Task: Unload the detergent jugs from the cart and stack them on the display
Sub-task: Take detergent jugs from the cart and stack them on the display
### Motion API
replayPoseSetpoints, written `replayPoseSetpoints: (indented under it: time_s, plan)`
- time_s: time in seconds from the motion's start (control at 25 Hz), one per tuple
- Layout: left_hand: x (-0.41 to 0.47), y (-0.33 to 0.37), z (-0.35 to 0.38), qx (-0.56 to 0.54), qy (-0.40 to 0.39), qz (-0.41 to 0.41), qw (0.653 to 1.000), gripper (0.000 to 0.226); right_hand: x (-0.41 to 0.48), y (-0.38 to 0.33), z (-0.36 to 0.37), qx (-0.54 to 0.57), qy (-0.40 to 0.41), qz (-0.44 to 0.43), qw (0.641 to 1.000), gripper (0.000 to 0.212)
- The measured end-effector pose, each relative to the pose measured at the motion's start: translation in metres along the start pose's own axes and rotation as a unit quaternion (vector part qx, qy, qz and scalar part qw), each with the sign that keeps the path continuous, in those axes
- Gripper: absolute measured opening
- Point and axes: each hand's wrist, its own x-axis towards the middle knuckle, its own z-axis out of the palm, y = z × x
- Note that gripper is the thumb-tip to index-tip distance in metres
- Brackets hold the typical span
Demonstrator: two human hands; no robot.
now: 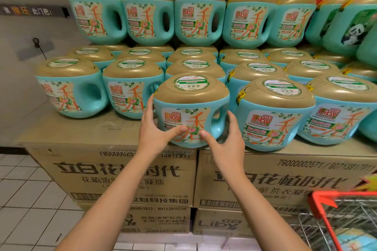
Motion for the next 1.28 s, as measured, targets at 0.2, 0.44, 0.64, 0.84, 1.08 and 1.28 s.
replayPoseSetpoints:
  time_s: [0.2,0.44,0.64,0.84,1.08,1.28]
  plan:
    - [-0.003,0.004,0.009,-0.073,-0.004,-0.003,0.997,0.108,-0.007,0.001,0.005,-0.088,0.080,-0.058,0.991,0.078]
    - [-0.017,0.007,0.025,-0.012,0.050,-0.007,0.999,0.115,-0.003,0.002,-0.005,-0.118,0.055,-0.024,0.991,0.066]
    - [-0.026,0.006,0.021,-0.026,0.038,-0.025,0.999,0.105,-0.011,0.004,-0.012,-0.100,0.035,-0.018,0.994,0.045]
    - [-0.057,-0.004,0.028,-0.005,0.079,-0.004,0.997,0.060,-0.043,0.007,-0.026,-0.005,0.044,0.030,0.999,0.020]
    - [-0.112,0.005,0.030,-0.051,0.015,-0.016,0.998,0.019,-0.106,0.033,-0.064,0.051,0.035,0.076,0.995,0.017]
    - [-0.212,0.006,0.057,-0.079,-0.095,-0.117,0.985,0.018,-0.187,0.069,-0.141,0.021,0.061,0.132,0.989,0.025]
